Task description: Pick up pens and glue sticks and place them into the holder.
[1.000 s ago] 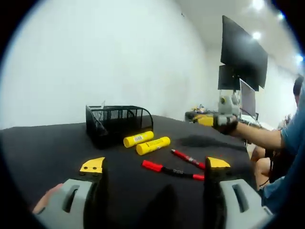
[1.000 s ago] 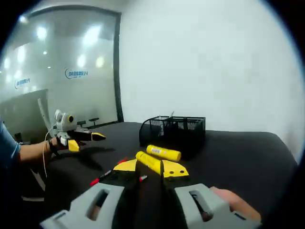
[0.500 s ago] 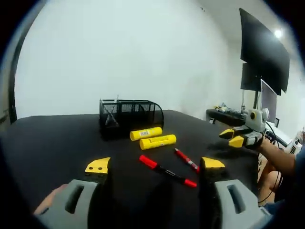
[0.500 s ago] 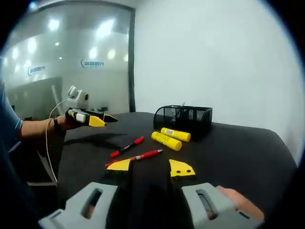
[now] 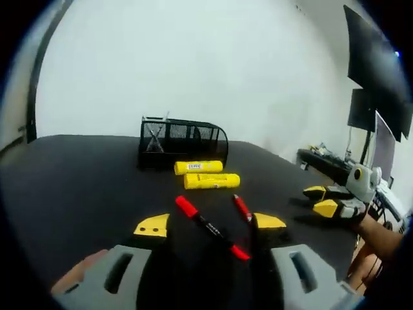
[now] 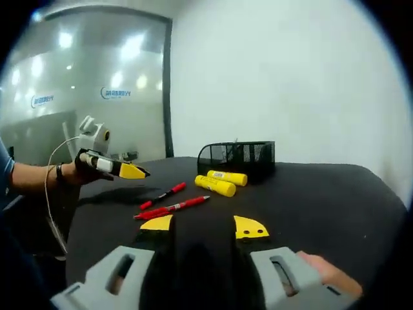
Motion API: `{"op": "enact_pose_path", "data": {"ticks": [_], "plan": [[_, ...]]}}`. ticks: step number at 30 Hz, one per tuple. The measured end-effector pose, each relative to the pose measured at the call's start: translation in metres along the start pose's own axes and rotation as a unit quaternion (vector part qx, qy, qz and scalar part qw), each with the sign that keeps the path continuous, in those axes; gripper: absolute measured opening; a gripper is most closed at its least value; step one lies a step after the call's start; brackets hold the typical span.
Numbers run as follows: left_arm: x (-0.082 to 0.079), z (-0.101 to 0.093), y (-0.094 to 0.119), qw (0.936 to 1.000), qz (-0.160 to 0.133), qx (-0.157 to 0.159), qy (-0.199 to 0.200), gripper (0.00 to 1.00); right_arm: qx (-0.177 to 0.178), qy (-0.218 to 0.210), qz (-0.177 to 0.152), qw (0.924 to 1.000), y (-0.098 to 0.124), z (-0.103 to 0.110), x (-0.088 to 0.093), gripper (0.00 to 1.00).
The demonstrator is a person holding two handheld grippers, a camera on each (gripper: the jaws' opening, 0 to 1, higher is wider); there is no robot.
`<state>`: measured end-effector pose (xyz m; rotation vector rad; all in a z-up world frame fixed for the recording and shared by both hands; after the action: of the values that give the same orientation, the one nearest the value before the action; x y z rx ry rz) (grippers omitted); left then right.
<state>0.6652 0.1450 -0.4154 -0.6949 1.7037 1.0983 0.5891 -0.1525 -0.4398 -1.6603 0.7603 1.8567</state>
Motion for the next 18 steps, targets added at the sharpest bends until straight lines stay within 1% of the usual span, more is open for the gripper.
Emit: {"op": "enact_pose_path", "data": {"ticks": [1, 2, 3, 4, 5, 6, 7, 8, 9, 10, 11, 13, 15, 17, 18], "plan": [[0.002, -0.003, -0.001, 0.9997, 0.004, -0.024, 0.010, 0.37, -0.003, 0.002, 0.005, 1.0000, -0.001, 0.002, 0.001, 0.30], [0.004, -0.005, -0.003, 0.9992, 0.012, -0.039, 0.004, 0.36, -0.004, 0.007, 0.012, 0.9999, -0.002, 0.004, 0.002, 0.30], [0.004, -0.009, -0.003, 0.9991, 0.004, -0.041, 0.003, 0.36, -0.006, 0.010, 0.019, 0.9998, -0.003, 0.005, 0.003, 0.29], [0.006, -0.011, -0.004, 0.9979, 0.004, -0.065, 0.006, 0.35, -0.007, 0.011, 0.025, 0.9996, -0.005, 0.005, 0.004, 0.29], [0.008, -0.013, -0.004, 0.9976, 0.015, -0.067, 0.009, 0.32, -0.006, 0.010, 0.030, 0.9995, -0.005, 0.005, 0.005, 0.29], [0.009, -0.013, -0.004, 0.9958, 0.024, -0.088, 0.010, 0.30, -0.005, 0.009, 0.032, 0.9994, -0.005, 0.005, 0.005, 0.29], [0.010, -0.016, -0.005, 0.9954, 0.012, -0.095, -0.004, 0.30, -0.005, 0.008, 0.033, 0.9994, -0.004, 0.005, 0.006, 0.28], [0.012, -0.019, -0.005, 0.9948, 0.013, -0.101, -0.002, 0.30, -0.003, 0.006, 0.033, 0.9994, -0.004, 0.005, 0.006, 0.28], [0.013, -0.021, -0.005, 0.9949, 0.012, -0.100, 0.003, 0.29, -0.002, 0.004, 0.031, 0.9995, -0.004, 0.004, 0.005, 0.28], [0.015, -0.023, -0.004, 0.9947, 0.013, -0.099, 0.023, 0.28, 0.000, 0.002, 0.030, 0.9996, -0.004, 0.004, 0.005, 0.28], [0.016, -0.024, -0.004, 0.9951, 0.014, -0.095, 0.024, 0.26, 0.001, 0.000, 0.028, 0.9996, -0.004, 0.003, 0.005, 0.27], [0.021, -0.028, -0.002, 0.9944, 0.023, -0.100, 0.024, 0.25, 0.001, -0.009, 0.023, 0.9997, -0.002, 0.002, 0.004, 0.27], [0.026, -0.031, 0.003, 0.9927, 0.020, -0.119, 0.004, 0.23, 0.002, -0.018, 0.017, 0.9997, -0.001, 0.001, 0.003, 0.27], [0.032, -0.035, 0.010, 0.9910, 0.012, -0.133, 0.010, 0.20, 0.004, -0.024, 0.011, 0.9996, 0.000, 0.000, 0.002, 0.26], [0.031, -0.031, 0.008, 0.9901, 0.006, -0.139, 0.014, 0.20, 0.005, -0.026, 0.009, 0.9996, 0.000, 0.000, 0.002, 0.26]]}}
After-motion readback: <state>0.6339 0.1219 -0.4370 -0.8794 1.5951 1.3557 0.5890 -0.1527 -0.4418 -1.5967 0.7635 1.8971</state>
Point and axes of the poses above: the point that each gripper's makers call its tool centre point, and the gripper's own axes: y roughly backward along the fingers, z roughly to its left, x roughly out of its underside, the point moved 10 cm from there along y, roughly backward along the fingers, and after that the axes turned 11 degrees about -x, right-handed, at the moved point
